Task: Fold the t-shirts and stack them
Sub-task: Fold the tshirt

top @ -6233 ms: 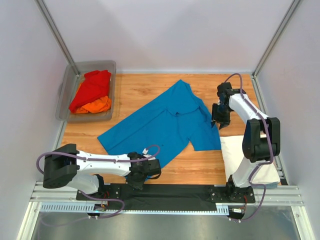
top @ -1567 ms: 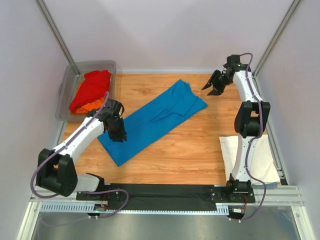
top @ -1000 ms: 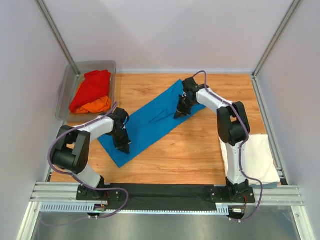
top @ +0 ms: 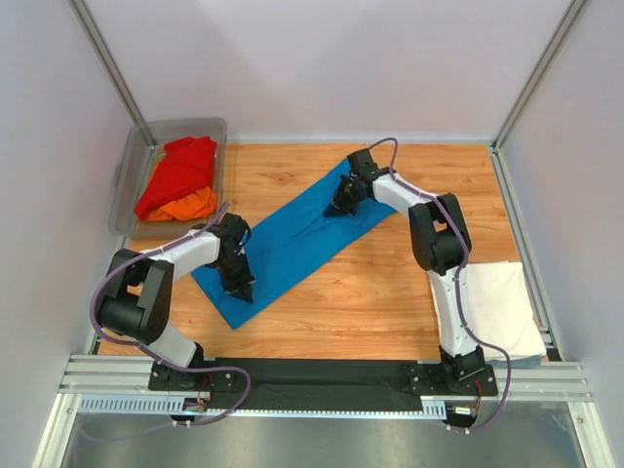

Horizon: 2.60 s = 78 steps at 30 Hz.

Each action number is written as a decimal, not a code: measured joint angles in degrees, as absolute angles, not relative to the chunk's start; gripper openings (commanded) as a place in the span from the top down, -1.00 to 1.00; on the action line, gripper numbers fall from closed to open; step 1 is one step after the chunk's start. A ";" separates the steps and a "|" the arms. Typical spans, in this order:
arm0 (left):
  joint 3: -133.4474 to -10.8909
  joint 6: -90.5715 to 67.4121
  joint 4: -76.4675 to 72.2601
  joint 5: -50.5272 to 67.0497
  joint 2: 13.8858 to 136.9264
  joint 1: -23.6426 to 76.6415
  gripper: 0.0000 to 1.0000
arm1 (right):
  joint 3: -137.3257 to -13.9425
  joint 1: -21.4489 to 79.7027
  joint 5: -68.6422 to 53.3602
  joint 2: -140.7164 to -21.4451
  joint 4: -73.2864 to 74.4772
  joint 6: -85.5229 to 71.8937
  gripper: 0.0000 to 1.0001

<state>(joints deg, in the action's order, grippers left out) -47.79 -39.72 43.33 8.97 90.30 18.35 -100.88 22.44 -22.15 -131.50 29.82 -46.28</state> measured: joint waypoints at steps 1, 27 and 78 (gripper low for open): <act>-47.42 -39.75 43.18 9.08 89.97 18.35 0.75 | -102.30 22.44 -22.20 -132.44 29.63 -46.39 0.99; -52.84 -35.64 43.72 9.93 92.60 20.58 0.70 | -94.50 22.44 -21.37 -123.72 35.00 -44.40 1.00; -54.76 -35.35 41.39 18.35 98.87 33.43 0.71 | -120.68 16.29 -24.95 -140.53 43.57 -38.54 0.07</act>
